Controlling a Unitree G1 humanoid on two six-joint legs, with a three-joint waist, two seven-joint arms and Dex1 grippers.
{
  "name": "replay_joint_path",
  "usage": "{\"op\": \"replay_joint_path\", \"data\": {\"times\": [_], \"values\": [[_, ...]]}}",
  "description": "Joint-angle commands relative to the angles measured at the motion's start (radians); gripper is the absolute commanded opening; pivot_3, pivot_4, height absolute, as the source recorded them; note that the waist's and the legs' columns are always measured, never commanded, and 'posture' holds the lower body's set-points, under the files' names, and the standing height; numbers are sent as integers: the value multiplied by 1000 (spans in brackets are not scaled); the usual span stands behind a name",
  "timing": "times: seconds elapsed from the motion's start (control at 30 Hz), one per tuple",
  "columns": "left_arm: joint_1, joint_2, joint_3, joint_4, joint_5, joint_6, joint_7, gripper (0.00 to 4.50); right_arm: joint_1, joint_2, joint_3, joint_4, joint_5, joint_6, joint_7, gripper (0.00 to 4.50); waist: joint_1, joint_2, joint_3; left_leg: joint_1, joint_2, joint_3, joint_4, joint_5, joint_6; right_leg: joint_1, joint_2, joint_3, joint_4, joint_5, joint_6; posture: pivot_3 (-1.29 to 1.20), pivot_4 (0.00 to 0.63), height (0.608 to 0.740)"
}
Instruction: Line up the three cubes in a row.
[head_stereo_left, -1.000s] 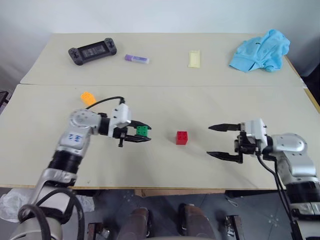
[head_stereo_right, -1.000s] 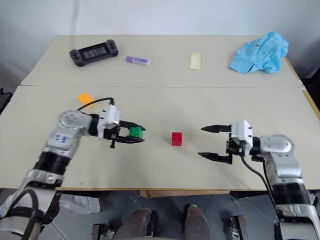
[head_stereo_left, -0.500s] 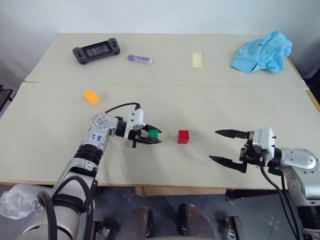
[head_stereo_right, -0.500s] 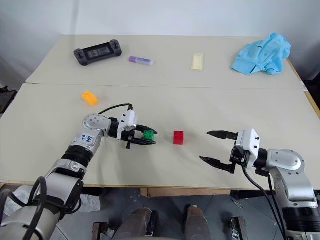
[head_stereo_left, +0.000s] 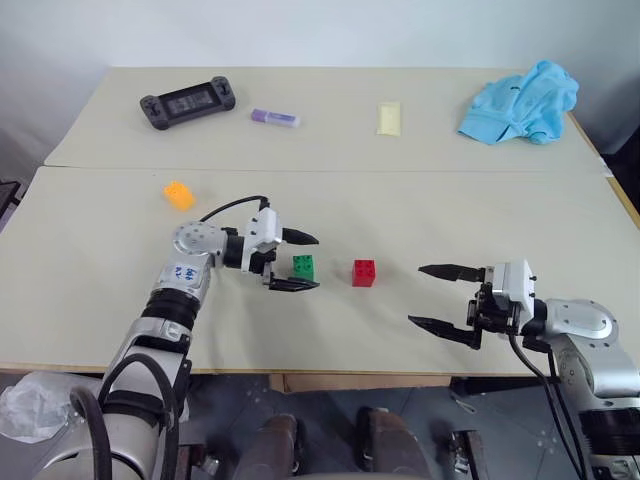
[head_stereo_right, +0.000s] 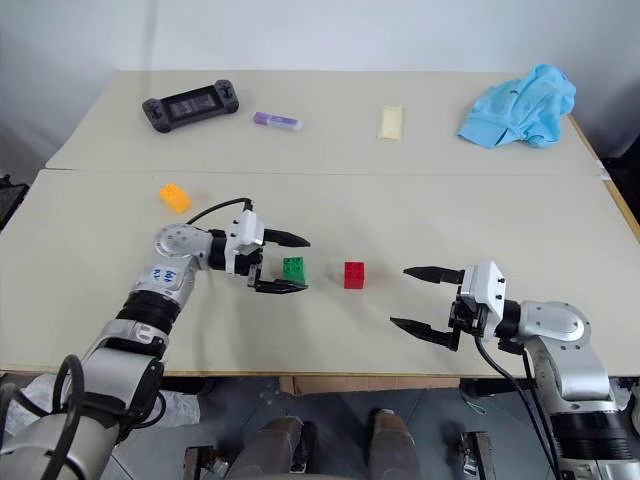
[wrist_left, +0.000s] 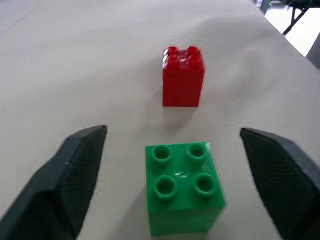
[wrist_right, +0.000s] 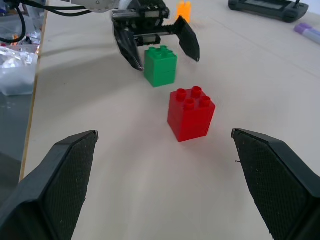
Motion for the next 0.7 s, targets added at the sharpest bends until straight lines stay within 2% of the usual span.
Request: {"op": "replay_joint_path", "data": {"times": [0.03, 0.2, 0.27, 0.33, 0.43, 0.5, 0.6, 0.7], "values": [[81, 98, 92, -203, -88, 68, -4, 4476, -31, 11, 7, 16, 6, -27, 26, 4500, -9, 0, 0, 0, 1, 0, 0, 0, 0, 0, -1, 1, 0, 0, 0, 0, 150, 740], [195, 175, 206, -397, -170, 204, 101, 4476, -79, 32, 26, 42, 13, -9, 33, 4500, -9, 0, 0, 0, 0, -3, 0, 0, -1, 1, -2, 3, -1, 0, 0, 0, 150, 740], [369, 197, 443, -495, -218, 262, 296, 4476, -153, 91, 54, 57, 15, -6, 6, 4500, -20, 0, 0, 0, 0, -6, 1, 0, -1, 3, -3, 4, -2, 0, 0, 0, 150, 740], [526, 166, 644, -556, -260, 297, 478, 4476, -212, 149, 70, 66, 10, -11, -25, 4500, -46, 0, 0, 2, 2, -3, -2, 0, -2, 2, -2, 8, -2, 0, -1, 0, 150, 740], [757, 77, 795, -645, -266, 269, 606, 4476, -258, 192, 85, 63, -15, -23, -59, 4500, -40, 0, 0, 3, 6, -5, -3, -2, -6, 0, 0, 4, 0, -2, -4, 0, 150, 740], [868, 30, 846, -694, -257, 242, 658, 4476, -276, 210, 90, 59, -21, -19, -78, 4500, -37, 0, 0, 3, 6, -5, -3, -2, -6, 1, 0, 4, 0, -3, -5, 0, 150, 740], [980, -55, 903, -740, -277, 225, 748, 4476, -301, 232, 98, 51, -25, -19, -96, 4500, -5, -4, -1, 3, 5, -6, -1, -2, -5, 4, -1, 3, -5, -2, -5, 0, 150, 740], [1044, -128, 931, -775, -289, 208, 829, 4476, -317, 244, 106, 42, -20, -6, -98, 4500, 11, -5, -1, 6, 4, -6, 0, -2, -5, 8, -2, 4, -6, -2, -5, 0, 150, 740]]}}
